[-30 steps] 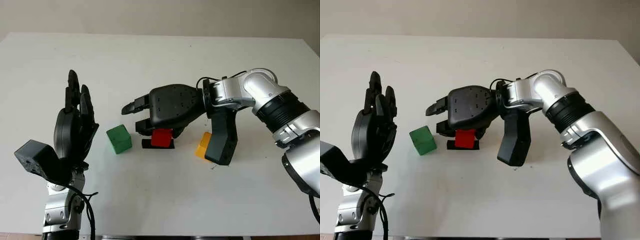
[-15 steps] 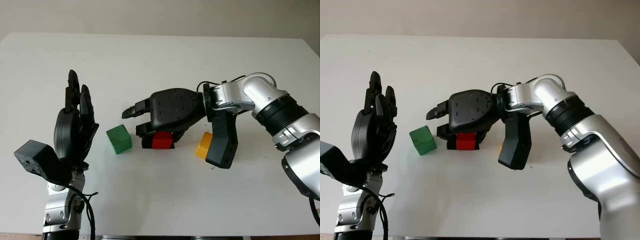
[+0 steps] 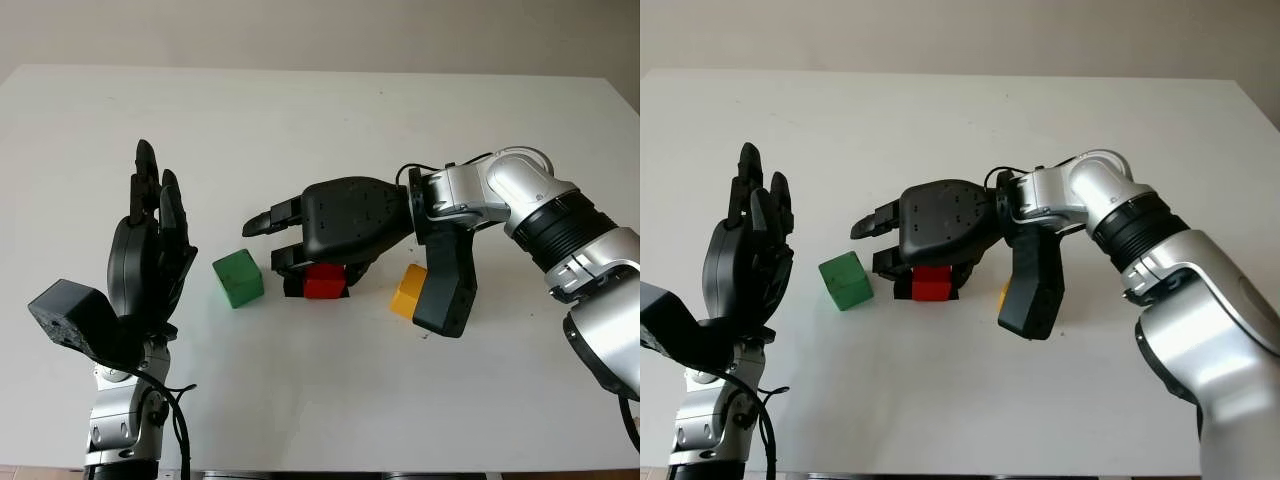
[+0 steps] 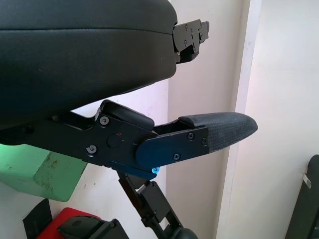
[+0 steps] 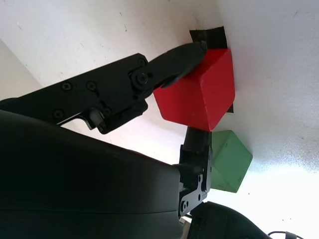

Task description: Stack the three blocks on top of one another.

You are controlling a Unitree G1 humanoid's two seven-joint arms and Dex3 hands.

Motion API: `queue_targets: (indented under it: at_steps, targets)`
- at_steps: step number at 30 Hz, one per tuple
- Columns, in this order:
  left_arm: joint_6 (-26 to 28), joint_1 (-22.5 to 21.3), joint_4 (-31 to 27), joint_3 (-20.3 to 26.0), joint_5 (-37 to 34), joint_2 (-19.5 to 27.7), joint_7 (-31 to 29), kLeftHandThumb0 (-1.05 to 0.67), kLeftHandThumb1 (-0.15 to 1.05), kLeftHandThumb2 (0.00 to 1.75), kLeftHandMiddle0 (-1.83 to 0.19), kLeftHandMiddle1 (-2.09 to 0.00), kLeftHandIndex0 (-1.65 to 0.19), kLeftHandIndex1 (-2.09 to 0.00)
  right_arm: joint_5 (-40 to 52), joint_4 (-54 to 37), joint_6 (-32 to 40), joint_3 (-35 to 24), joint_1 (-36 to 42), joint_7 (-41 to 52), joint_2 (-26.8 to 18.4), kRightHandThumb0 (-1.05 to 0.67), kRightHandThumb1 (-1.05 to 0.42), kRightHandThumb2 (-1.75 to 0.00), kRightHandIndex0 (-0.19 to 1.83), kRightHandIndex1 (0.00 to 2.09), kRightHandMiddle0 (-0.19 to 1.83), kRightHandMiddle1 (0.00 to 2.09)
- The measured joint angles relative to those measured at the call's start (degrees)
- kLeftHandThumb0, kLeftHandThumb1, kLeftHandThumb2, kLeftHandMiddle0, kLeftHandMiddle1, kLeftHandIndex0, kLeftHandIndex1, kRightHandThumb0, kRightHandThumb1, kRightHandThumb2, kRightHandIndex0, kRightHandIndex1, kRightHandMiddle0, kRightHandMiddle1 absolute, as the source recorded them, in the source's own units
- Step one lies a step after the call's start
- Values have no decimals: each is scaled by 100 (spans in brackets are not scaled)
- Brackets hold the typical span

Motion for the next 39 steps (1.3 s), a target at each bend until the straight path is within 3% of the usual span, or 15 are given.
queue_targets:
  at_steps: [4, 7, 11, 17, 26, 39]
  targets:
    - [0, 0, 0, -1, -2, 0, 0, -73, 105, 62, 19, 0, 19, 0, -28, 26, -11, 2, -1, -101, -3, -46, -96, -5, 3, 4, -2, 62]
    - [1, 0, 0, -1, -4, 0, -4, -73, 105, 62, 19, 0, 19, 0, -12, 25, -31, 1, -6, -25, -32, -48, -93, -5, -5, 2, -9, 34]
    - [1, 0, 0, 0, -3, -1, 3, -73, 105, 62, 19, 0, 19, 0, 373, 5, -33, -89, -11, 675, -165, -57, -92, -5, -18, 1, -18, 15]
    - [-1, 0, 1, 0, -2, -1, 2, -74, 105, 60, 19, -1, 19, 0, 949, -347, 74, -583, -64, 1474, -535, -66, -94, -6, -19, 0, -16, 11]
    - [-29, -2, 7, -3, 35, -12, 36, -74, 105, 60, 19, -1, 19, -1, 2060, -744, 376, -1577, -51, 2704, -1541, -73, -87, -5, -18, 4, -3, 13]
    - [-36, -27, 49, -16, 40, -17, 44, -74, 105, 62, 19, 0, 19, 0, 3719, -1486, 657, -2716, 1115, 3817, -2683, -72, -94, -7, -10, 6, 18, 15]
